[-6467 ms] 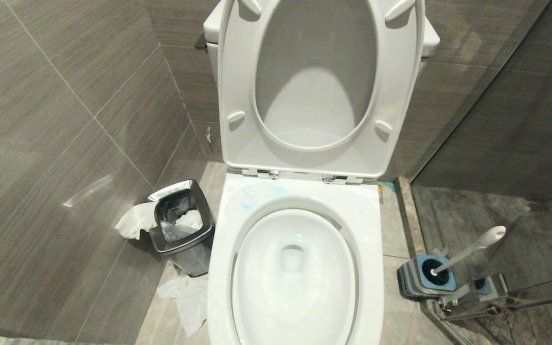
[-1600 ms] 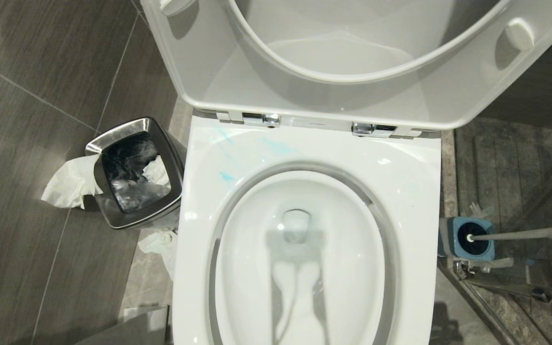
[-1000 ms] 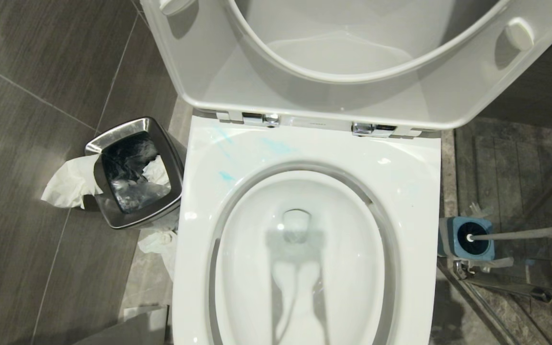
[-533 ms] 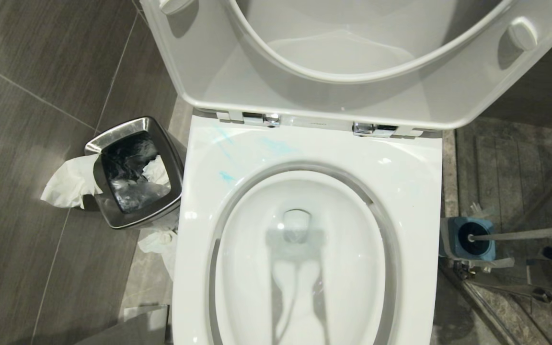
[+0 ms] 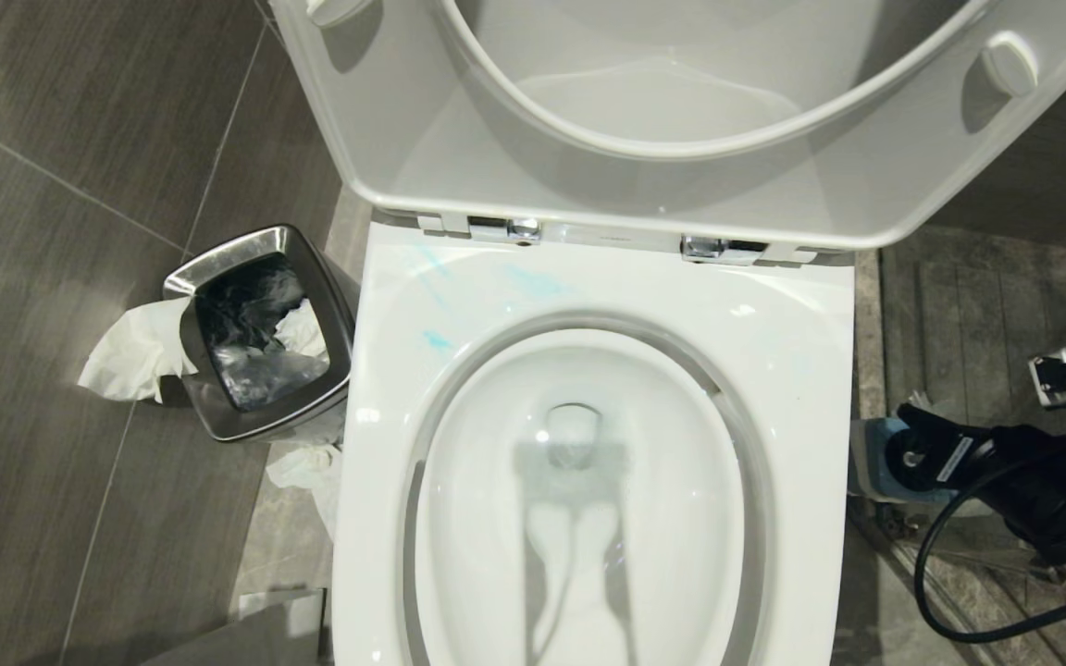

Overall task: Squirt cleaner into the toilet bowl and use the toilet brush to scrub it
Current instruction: Pour in the cleaning agent

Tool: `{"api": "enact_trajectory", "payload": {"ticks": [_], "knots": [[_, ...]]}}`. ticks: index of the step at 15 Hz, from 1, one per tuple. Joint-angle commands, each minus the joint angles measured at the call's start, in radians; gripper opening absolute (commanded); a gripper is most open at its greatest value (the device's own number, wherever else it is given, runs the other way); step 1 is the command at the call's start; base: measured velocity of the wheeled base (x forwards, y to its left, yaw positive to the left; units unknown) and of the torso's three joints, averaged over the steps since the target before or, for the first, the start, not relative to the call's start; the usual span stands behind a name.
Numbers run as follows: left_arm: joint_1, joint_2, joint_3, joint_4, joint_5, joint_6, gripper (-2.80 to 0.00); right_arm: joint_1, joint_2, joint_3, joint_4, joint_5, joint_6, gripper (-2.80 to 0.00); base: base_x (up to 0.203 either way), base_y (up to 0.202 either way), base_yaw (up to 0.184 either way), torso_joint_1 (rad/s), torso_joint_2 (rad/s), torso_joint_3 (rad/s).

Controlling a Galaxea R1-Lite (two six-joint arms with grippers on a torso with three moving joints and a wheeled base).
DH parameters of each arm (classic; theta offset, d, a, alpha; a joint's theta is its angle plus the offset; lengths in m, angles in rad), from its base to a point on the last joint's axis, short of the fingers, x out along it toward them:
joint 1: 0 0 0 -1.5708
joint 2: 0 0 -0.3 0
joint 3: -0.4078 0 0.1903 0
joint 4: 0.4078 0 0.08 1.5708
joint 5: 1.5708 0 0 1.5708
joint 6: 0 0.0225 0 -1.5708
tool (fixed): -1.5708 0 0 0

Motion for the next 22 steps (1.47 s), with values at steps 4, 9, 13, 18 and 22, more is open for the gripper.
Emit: {"api": "enact_trajectory", "payload": {"ticks": [4,9,13,18,22], "knots": [[0.000,0.002,0.003,0.000,0.000,-0.001,-2.80,-0.013,0.280,-0.025,-0.268,0.006,0.006,-2.80,0.000,0.000,0.000,0.000,0.00,0.000],[0.000,0.002,0.003,0.000,0.000,-0.001,-2.80,-0.022,0.319,-0.088,-0.268,0.006,0.013,-2.80,0.000,0.000,0.000,0.000,0.00,0.000],[0.000,0.002,0.003,0.000,0.000,-0.001,-2.80,-0.020,0.340,-0.109,-0.268,0.004,0.016,-2.80,0.000,0.000,0.000,0.000,0.00,0.000],[0.000,0.002,0.003,0.000,0.000,-0.001,-2.80,-0.020,0.350,-0.125,-0.268,0.006,0.008,0.00,0.000,0.000,0.000,0.000,0.00,0.000],[0.000,0.002,0.003,0.000,0.000,-0.001,-2.80,-0.021,0.394,-0.162,-0.268,0.012,0.008,0.00,0.000,0.000,0.000,0.000,0.00,0.000]]}}
